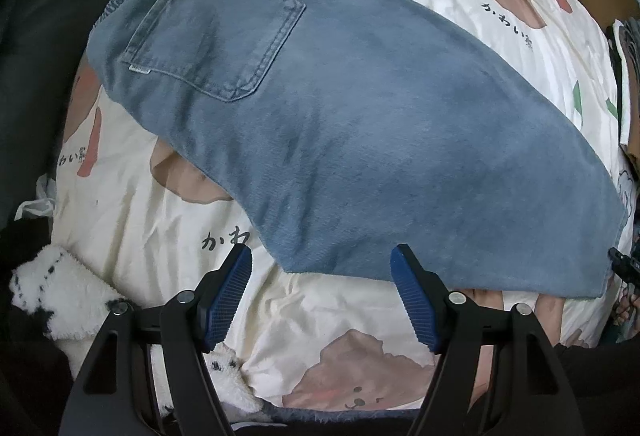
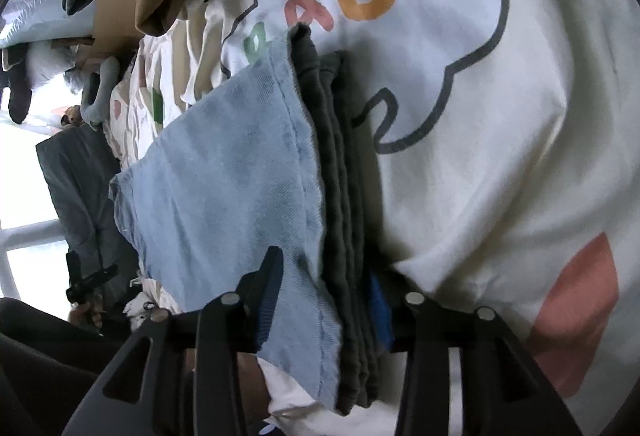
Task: Fold clothes
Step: 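Lift the pinched jeans hem up with the right gripper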
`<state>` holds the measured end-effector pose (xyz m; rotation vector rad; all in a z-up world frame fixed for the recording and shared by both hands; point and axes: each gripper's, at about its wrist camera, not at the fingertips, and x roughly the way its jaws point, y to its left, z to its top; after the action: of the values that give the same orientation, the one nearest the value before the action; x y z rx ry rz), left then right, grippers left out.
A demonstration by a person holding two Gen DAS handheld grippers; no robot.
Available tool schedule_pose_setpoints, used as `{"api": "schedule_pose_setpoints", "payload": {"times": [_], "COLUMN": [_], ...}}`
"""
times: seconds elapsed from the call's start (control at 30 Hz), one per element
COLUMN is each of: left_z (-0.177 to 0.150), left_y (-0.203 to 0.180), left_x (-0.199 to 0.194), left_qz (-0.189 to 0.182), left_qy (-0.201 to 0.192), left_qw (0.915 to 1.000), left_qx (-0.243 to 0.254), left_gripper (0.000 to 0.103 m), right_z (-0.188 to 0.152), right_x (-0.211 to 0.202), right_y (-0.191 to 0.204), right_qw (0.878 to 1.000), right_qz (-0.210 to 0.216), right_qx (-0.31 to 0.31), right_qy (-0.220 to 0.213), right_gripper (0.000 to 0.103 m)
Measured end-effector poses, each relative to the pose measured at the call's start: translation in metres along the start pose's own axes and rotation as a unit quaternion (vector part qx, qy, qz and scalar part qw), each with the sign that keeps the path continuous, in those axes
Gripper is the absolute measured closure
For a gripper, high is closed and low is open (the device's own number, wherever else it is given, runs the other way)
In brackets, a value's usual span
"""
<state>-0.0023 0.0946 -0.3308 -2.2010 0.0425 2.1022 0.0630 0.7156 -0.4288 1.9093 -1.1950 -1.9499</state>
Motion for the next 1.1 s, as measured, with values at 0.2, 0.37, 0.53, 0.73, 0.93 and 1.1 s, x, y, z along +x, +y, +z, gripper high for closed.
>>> {"api": "schedule_pose_setpoints", "payload": {"times": [0.2, 0.37, 0.53, 0.73, 0.93, 1.1], "left_z": [-0.004, -0.003, -0.002, -0.002, -0.004, -0.003], "left_y": [0.000, 0.000, -0.001, 0.001, 0.006, 0.002], "left_x": [0.005, 0.007, 0.009, 0.011, 0.016, 0.020], "left_qz": [-0.002, -0.002, -0.005, -0.004, -0.003, -0.010], "left_qy": [0.005, 0.008, 0.008, 0.010, 0.014, 0.013], "left_qw": [1.0000, 0.9999, 0.9999, 0.9998, 0.9999, 0.9999], "left_qx": [0.003, 0.007, 0.011, 0.014, 0.005, 0.004], "left_gripper": [0.030, 0.030, 0.030, 0.030, 0.030, 0.030], "right_z": [0.000, -0.003, 0.000, 0.009, 0.011, 0.011], "right_x": [-0.012, -0.020, -0.009, 0.010, 0.016, 0.014], "right_y": [0.018, 0.040, 0.045, 0.023, -0.001, -0.006], "right_qw": [0.999, 0.996, 0.997, 0.999, 0.998, 0.999], "right_qz": [0.045, 0.077, 0.060, 0.027, 0.056, 0.039], "right_qx": [-0.021, -0.046, -0.049, -0.023, 0.017, 0.022], "right_qy": [0.007, 0.011, 0.014, 0.021, 0.024, 0.026], "right_gripper": [0.063, 0.063, 0.063, 0.063, 0.065, 0.092]}}
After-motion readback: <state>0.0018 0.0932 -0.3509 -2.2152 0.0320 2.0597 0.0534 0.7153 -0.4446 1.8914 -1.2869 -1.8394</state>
